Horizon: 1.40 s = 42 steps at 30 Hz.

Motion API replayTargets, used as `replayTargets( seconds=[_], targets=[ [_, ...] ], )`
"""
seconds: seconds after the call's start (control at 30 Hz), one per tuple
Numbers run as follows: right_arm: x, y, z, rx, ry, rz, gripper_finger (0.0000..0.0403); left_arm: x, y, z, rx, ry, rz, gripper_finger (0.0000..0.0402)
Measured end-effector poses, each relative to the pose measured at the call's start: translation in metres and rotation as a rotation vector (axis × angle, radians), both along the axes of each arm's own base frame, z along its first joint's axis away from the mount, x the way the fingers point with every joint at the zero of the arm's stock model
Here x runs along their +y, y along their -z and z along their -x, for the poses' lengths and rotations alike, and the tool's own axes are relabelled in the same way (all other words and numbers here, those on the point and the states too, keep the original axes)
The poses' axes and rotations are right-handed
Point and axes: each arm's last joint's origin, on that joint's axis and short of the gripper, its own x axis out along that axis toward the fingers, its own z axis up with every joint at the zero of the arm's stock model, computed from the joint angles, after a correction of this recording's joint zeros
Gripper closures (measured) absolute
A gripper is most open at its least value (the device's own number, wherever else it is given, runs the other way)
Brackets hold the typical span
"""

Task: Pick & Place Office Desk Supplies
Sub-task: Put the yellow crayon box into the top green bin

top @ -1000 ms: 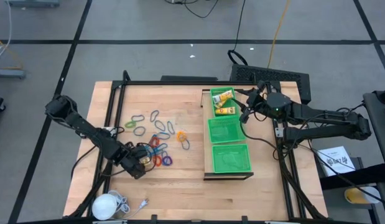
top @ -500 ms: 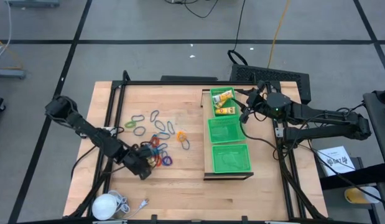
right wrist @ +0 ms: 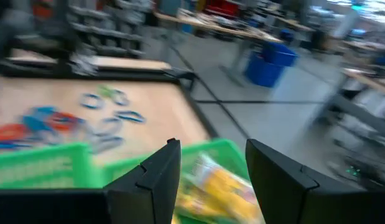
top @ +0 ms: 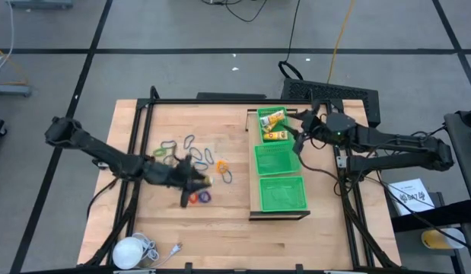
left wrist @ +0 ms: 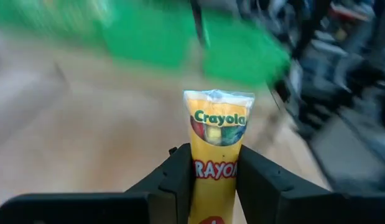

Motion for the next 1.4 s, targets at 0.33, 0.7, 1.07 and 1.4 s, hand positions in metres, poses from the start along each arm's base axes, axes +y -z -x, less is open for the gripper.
replayTargets(
  seconds=[0.33, 0.7, 1.07, 1.4],
  targets=[
    [-0.002, 0.013, -0.040, -0.048, -0.163, -0.067, 0.0231, 0.050, -0.039, -0.028, -0.200, -0.149, -0.232, 0.0291],
    [0.009, 0.024, -0.087, -0.219, -0.371, 0.031, 0.0156, 0.065, -0.081, -0.070, -0.264, -0.104, -0.385, 0.0291],
    [0.011, 0.000, -0.097, -0.238, -0.356, -0.169, 0.0128, 0.073, -0.060, -0.095, -0.053, -0.257, -0.637, 0.0291],
    [0.007, 0.003, -0.104, -0.245, -0.257, -0.255, 0.0139, 0.073, -0.029, -0.111, 0.264, -0.375, -1.118, 0.0291]
  ],
)
